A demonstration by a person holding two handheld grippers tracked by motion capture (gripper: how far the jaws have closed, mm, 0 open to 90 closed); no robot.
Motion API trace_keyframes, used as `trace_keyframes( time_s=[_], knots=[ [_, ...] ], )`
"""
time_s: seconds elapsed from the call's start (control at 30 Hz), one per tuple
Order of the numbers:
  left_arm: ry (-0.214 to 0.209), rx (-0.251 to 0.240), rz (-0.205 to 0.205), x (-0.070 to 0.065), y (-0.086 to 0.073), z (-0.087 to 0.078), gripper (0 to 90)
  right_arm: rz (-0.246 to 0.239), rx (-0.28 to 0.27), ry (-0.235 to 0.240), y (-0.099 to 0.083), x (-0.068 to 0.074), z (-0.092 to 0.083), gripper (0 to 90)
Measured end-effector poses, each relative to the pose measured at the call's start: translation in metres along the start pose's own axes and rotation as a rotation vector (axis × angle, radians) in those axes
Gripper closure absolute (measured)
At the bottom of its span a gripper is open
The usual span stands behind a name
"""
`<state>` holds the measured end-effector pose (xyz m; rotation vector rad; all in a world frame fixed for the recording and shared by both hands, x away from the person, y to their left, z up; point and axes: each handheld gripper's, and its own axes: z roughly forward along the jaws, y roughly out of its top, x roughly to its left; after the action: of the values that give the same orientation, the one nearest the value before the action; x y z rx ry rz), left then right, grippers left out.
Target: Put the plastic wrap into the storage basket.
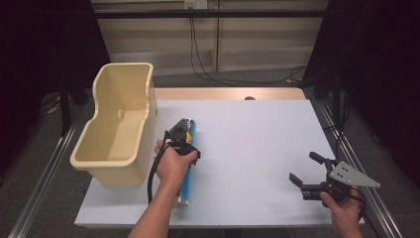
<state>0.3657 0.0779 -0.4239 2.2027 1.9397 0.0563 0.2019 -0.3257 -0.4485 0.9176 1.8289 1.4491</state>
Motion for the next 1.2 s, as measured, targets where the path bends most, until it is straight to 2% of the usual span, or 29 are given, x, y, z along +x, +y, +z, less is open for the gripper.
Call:
trace_keyframes(
  time_s=[0.23, 0.4, 0.57, 0.67, 0.73, 1.1, 1.2],
  knots=[
    [-0.027, -0.021, 0.007, 0.001, 0.006, -0.027, 32.2, 0.0, -0.006, 0.002, 0.0, 0.0, 0.0, 1.7],
    [-0.037, -0.011, 0.011, 0.002, 0.008, -0.037, 32.2, -0.001, -0.006, 0.003, 0.001, 0.001, 0.0, 1.7],
    [-0.047, -0.023, 0.017, 0.003, 0.012, -0.057, 32.2, 0.0, -0.011, -0.001, 0.001, 0.001, -0.001, 1.6],
    [-0.051, -0.029, 0.013, 0.004, 0.014, -0.064, 32.2, 0.0, -0.013, -0.002, 0.001, 0.001, -0.001, 1.6],
    [-0.071, -0.028, 0.004, 0.008, 0.018, -0.075, 32.2, -0.001, -0.013, -0.002, 0.001, 0.001, -0.001, 1.5],
    [-0.06, -0.057, 0.004, 0.014, 0.024, -0.105, 32.2, 0.003, -0.018, 0.007, 0.001, 0.002, 0.0, 1.2],
    [-0.076, -0.062, -0.005, 0.017, 0.025, -0.113, 32.2, 0.005, -0.017, 0.01, 0.001, 0.003, 0.0, 1.2]
  ],
)
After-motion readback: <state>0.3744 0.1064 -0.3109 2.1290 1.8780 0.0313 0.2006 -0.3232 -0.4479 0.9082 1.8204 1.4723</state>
